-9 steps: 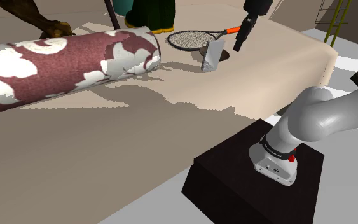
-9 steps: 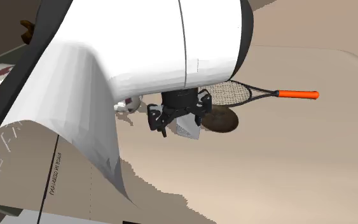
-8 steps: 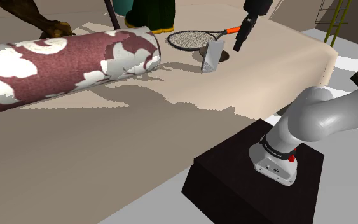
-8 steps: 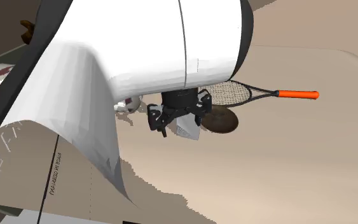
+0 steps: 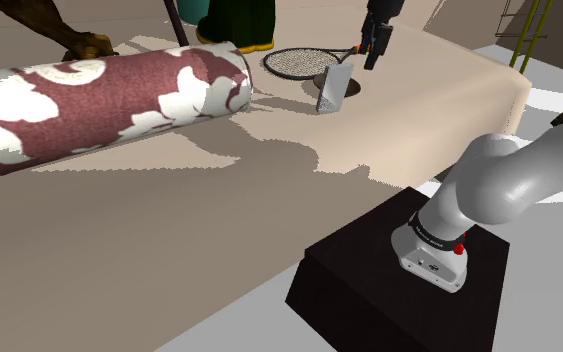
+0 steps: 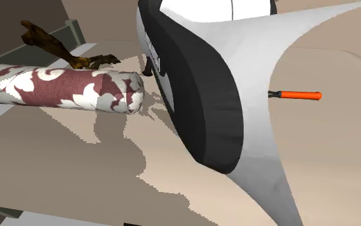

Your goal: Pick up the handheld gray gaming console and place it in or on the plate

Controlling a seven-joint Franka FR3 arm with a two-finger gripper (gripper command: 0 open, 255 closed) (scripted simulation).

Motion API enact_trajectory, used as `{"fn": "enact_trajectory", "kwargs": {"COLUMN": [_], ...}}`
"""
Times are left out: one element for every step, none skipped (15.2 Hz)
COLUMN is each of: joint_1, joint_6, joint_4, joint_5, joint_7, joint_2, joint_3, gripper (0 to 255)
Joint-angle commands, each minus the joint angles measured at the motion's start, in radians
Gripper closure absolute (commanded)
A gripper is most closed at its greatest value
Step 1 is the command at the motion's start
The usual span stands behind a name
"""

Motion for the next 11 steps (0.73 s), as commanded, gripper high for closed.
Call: {"fn": "enact_trajectory", "kwargs": {"joint_1": [0.034,0.049,0.051,0.050,0.049,0.049,0.048,0.048,0.047,0.046,0.046], "joint_6": [0.018,0.023,0.024,0.037,0.050,0.063,0.077,0.090,0.103,0.124,0.124], "joint_4": [0.049,0.081,0.085,0.070,0.056,0.042,0.028,0.014,0.000,-0.021,-0.021], "joint_5": [-0.009,-0.008,-0.008,-0.008,-0.009,-0.010,-0.011,-0.012,-0.013,-0.015,-0.015], "joint_7": [-0.169,-0.247,-0.257,-0.257,-0.256,-0.256,-0.256,-0.255,-0.255,-0.254,-0.254], "joint_2": [0.079,0.121,0.127,0.126,0.125,0.124,0.123,0.123,0.122,0.122,0.122], "joint_3": [-0.057,-0.082,-0.085,-0.086,-0.087,-0.088,-0.089,-0.090,-0.091,-0.093,-0.093], "gripper": [0,0,0,0,0,0,0,0,0,0,0]}}
